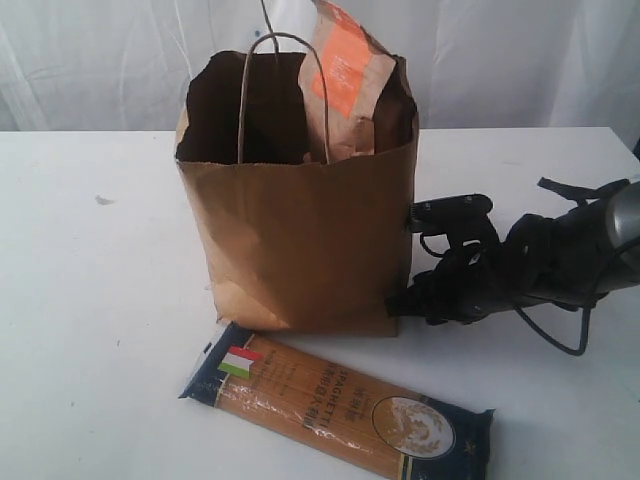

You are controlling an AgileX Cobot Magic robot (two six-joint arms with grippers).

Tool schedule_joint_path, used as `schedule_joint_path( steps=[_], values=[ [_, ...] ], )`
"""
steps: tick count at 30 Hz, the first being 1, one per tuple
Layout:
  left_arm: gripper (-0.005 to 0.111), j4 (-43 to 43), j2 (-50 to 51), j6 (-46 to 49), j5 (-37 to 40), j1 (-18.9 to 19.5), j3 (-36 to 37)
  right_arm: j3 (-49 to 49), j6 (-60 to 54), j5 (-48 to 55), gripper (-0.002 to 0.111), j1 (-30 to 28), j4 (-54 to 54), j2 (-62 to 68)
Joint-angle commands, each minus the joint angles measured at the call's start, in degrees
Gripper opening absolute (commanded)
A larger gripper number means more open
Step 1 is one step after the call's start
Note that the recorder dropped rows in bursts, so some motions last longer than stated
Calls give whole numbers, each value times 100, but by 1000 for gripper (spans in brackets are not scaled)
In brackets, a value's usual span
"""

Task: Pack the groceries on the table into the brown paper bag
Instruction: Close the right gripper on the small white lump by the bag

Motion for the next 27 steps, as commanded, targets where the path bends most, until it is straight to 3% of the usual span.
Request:
schedule_joint_path(
  steps=[1,8,15,27],
  values=[
    [0,-60,-26,-14,-19,4,18,-56,-51,15,37,89,-65,174],
    [0,-60,-26,-14,-19,4,18,-89,-51,-18,33,168,-65,256],
    [0,-60,-26,-14,-19,4,18,-102,114,191,0,168,-65,256],
    [0,-60,-26,-14,-19,4,18,-80,311,1157,0,168,-123,-531]
  ],
)
